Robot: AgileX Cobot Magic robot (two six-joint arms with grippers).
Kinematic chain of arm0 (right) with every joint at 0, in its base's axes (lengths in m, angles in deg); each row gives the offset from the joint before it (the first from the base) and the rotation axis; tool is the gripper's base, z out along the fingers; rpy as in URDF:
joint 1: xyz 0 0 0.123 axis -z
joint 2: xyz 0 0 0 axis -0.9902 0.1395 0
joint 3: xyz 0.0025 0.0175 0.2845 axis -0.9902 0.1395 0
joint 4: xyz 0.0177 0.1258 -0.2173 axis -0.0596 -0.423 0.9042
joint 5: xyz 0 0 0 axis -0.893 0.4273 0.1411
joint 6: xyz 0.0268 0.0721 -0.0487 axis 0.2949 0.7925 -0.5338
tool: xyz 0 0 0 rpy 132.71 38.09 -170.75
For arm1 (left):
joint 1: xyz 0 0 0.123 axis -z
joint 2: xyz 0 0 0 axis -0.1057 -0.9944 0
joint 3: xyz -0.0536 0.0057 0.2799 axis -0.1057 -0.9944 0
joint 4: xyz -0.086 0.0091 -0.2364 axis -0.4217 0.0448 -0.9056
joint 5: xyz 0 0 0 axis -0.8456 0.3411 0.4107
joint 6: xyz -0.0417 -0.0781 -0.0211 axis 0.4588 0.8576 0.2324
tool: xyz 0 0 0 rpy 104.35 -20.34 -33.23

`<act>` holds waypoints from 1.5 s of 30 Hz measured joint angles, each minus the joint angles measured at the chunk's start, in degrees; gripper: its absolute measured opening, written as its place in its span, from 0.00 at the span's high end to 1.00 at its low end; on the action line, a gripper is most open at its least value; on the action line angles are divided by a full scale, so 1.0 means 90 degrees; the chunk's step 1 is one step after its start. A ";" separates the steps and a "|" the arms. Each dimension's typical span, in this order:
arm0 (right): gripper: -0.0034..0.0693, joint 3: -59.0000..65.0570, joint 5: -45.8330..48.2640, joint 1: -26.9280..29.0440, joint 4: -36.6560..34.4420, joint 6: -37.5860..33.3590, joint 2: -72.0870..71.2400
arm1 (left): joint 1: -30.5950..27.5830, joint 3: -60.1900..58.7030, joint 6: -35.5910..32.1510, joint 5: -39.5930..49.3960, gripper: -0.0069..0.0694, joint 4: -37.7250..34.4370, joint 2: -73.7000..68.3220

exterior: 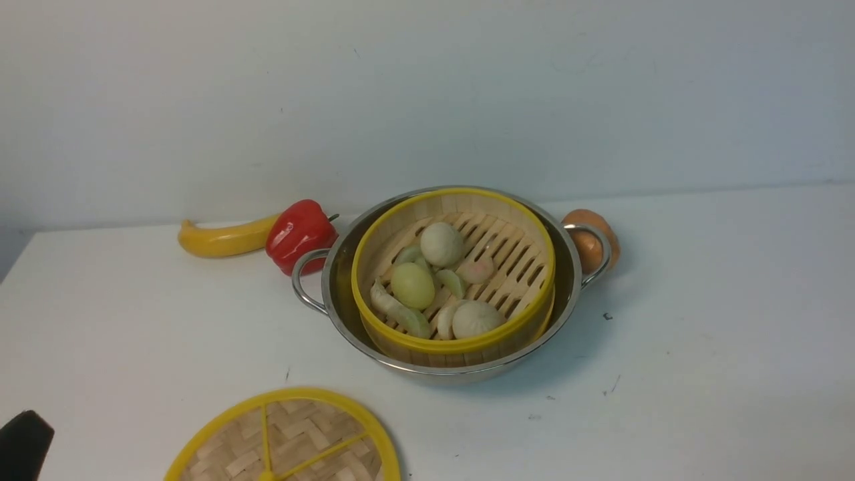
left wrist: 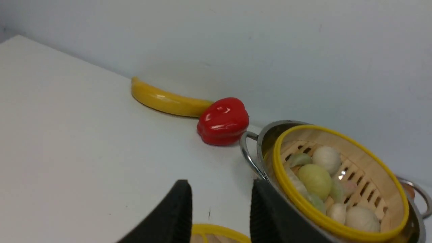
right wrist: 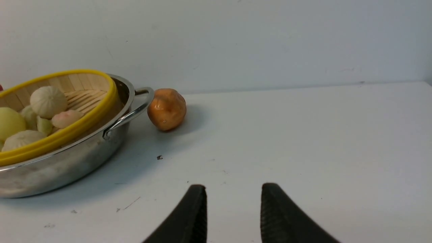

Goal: Place the steamer in the pot on the white table, and put the lid on the steamer.
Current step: 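Grasp the bamboo steamer lid lying on the table by its centre knob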

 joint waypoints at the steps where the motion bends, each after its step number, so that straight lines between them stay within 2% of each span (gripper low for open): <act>1: 0.62 0.0000 0.0000 0.0000 0.0000 0.0000 0.0000 | 0.0000 0.0195 -0.0398 0.0193 0.59 -0.0113 -0.0168; 4: 0.62 0.0000 0.0000 0.0000 0.0000 0.0000 0.0000 | 0.0000 0.0846 -0.1367 0.1150 0.59 -0.0385 -0.0838; 9: 0.62 0.0000 0.0000 0.0000 0.0000 0.0000 0.0000 | 0.0000 0.1567 -0.2242 0.2672 0.59 -0.0712 -0.1785; 16: 0.62 0.0000 0.0000 0.0000 0.0000 0.0000 0.0000 | 0.0000 0.1890 -0.3557 0.3364 0.59 -0.1000 -0.3196; 18: 0.62 0.0000 0.0000 0.0000 0.0000 0.0000 0.0000 | 0.0000 0.1936 -0.3857 0.3552 0.57 -0.1184 -0.3788; 19: 0.62 0.0000 0.0000 0.0000 0.0000 0.0000 0.0000 | 0.0006 0.2019 -0.4242 0.3681 0.55 -0.1308 -0.4333; 21: 0.62 0.0000 0.0000 0.0000 0.0000 0.0000 0.0000 | 0.0006 0.2078 -0.4447 0.3682 0.55 -0.1305 -0.4672; 22: 0.62 0.0000 0.0000 0.0000 0.0000 0.0000 0.0000 | 0.0006 0.2219 -0.4711 0.3661 0.54 -0.1281 -0.5338; 29: 0.62 0.0000 0.0000 0.0000 0.0000 0.0000 0.0000 | 0.0125 0.2762 -0.4943 0.3639 0.53 -0.1070 -0.6924; 33: 0.62 0.0000 0.0000 0.0000 0.0000 0.0000 0.0000 | 0.0605 0.3044 -0.4916 0.3620 0.48 -0.0560 -0.7490; 40: 0.62 0.0000 0.0000 0.0000 0.0000 0.0000 0.0000 | 0.1307 0.3138 -0.4188 0.2896 0.45 -0.0099 -0.8088; 45: 0.62 0.0000 0.0000 0.0000 0.0000 0.0000 0.0000 | 0.1633 0.3145 -0.4029 0.2451 0.45 -0.0053 -0.8473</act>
